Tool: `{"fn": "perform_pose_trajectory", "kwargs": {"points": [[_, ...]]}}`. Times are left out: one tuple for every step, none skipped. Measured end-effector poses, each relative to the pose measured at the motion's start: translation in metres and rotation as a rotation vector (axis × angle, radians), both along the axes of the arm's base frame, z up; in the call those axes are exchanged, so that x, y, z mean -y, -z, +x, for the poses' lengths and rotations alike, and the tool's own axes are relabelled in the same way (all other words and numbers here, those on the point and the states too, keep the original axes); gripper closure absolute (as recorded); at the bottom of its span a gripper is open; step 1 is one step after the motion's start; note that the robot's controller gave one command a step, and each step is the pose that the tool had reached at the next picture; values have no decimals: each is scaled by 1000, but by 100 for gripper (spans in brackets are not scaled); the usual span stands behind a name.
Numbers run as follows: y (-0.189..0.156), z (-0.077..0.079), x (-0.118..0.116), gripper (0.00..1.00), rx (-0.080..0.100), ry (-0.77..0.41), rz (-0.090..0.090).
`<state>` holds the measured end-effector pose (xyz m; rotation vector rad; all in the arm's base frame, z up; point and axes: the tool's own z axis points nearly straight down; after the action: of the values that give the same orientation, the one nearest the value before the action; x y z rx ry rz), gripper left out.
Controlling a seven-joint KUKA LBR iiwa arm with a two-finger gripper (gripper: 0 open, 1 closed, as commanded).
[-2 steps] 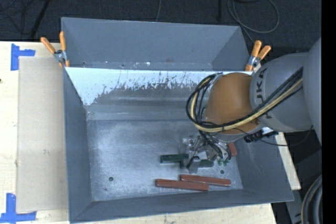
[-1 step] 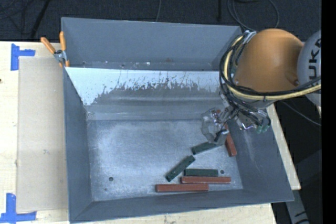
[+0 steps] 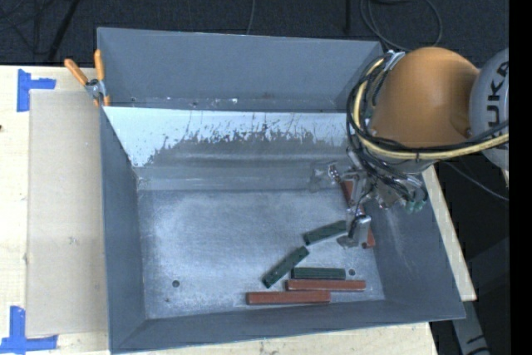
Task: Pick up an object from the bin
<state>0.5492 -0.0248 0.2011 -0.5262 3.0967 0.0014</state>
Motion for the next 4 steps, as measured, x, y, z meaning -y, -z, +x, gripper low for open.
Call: {"fn": "perform_pose_trajectory", "kwargs": {"points": [[97, -23, 18, 0, -6, -439, 2], [131, -37, -19, 0, -2, -859, 0], [131, -6, -17, 0, 2, -739, -1], [130, -40, -54, 0, 8, -679, -1]]}}
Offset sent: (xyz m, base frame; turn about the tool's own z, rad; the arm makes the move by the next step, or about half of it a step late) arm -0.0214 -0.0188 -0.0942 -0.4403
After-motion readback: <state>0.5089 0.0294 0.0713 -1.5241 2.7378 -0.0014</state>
